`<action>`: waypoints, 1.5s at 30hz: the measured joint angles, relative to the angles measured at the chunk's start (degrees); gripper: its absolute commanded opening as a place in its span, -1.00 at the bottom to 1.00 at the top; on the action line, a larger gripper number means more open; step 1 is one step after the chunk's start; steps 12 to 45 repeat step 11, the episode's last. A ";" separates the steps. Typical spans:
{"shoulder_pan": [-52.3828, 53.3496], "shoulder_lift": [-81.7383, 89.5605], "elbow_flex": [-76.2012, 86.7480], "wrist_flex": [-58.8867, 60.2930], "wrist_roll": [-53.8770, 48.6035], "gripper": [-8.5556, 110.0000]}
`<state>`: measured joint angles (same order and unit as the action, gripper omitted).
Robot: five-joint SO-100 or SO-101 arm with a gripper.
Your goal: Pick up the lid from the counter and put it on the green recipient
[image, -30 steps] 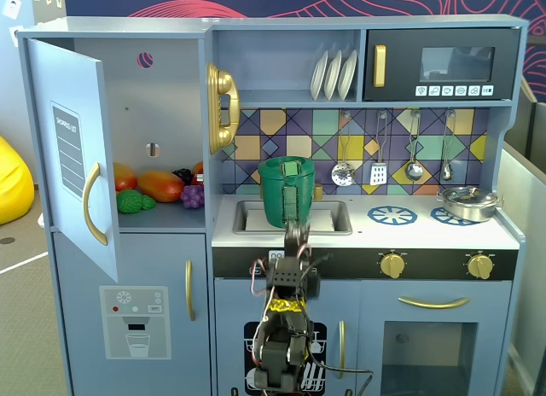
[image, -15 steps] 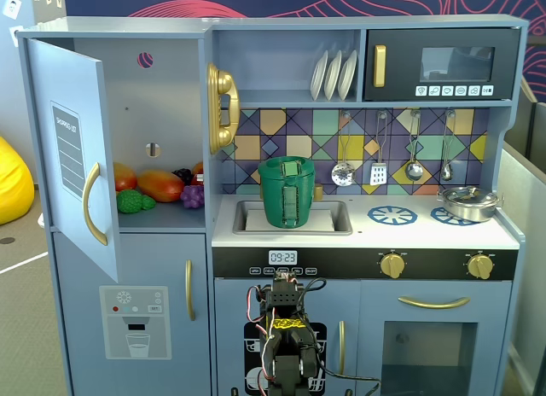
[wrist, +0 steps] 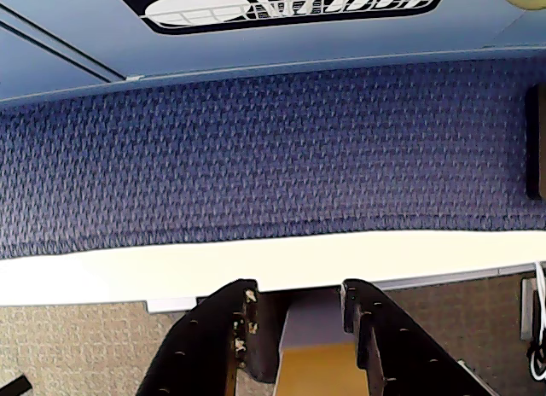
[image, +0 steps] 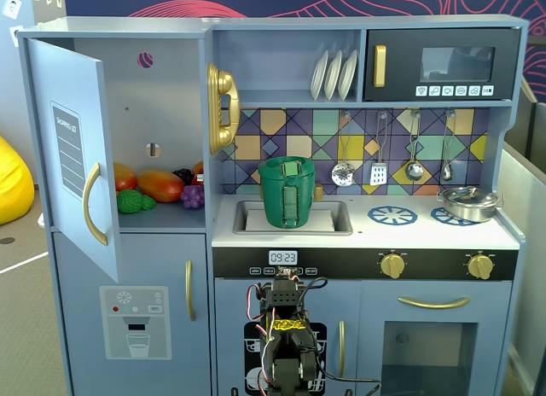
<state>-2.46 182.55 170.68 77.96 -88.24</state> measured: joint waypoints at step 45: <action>0.97 0.00 0.00 0.00 0.00 -0.78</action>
